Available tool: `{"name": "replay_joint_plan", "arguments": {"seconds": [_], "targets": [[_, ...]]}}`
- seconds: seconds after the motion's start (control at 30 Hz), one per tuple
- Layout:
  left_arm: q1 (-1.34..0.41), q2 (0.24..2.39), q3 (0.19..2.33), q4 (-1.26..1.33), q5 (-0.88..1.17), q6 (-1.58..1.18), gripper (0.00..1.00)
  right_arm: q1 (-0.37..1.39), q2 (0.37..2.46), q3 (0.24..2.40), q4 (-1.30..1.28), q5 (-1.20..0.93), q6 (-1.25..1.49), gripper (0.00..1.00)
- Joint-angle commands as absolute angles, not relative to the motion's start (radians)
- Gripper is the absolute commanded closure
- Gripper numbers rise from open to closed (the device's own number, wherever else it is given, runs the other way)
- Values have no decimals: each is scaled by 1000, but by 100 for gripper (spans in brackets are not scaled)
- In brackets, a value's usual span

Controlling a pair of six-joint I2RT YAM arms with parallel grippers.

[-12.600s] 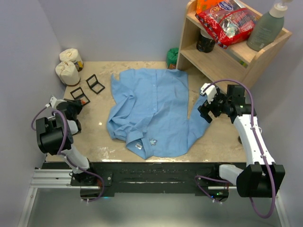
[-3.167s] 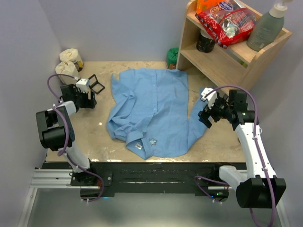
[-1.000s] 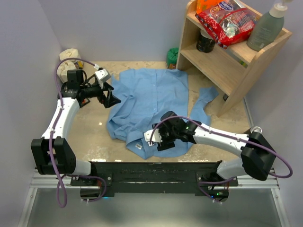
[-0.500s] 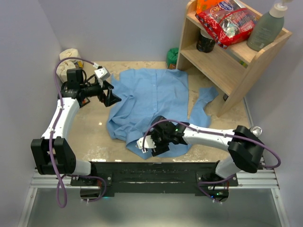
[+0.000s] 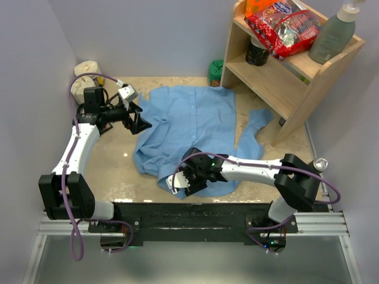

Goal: Remove the brooch from the garment
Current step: Remove the brooch from the clothes.

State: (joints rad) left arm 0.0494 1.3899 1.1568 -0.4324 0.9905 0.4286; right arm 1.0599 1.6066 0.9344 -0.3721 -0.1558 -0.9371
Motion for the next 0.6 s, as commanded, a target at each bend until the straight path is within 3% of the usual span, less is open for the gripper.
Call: {"name": "replay_joint_plan", "arguments": {"seconds": [0.0,0.57], "targets": [[43,1359,1154,-396,1008,411,1,1037,1565,1017,-364,-158,-954,36],[43,1359,1141,-387,1015,405,0,1037,1652,966,-339,-114,-959,38]]}}
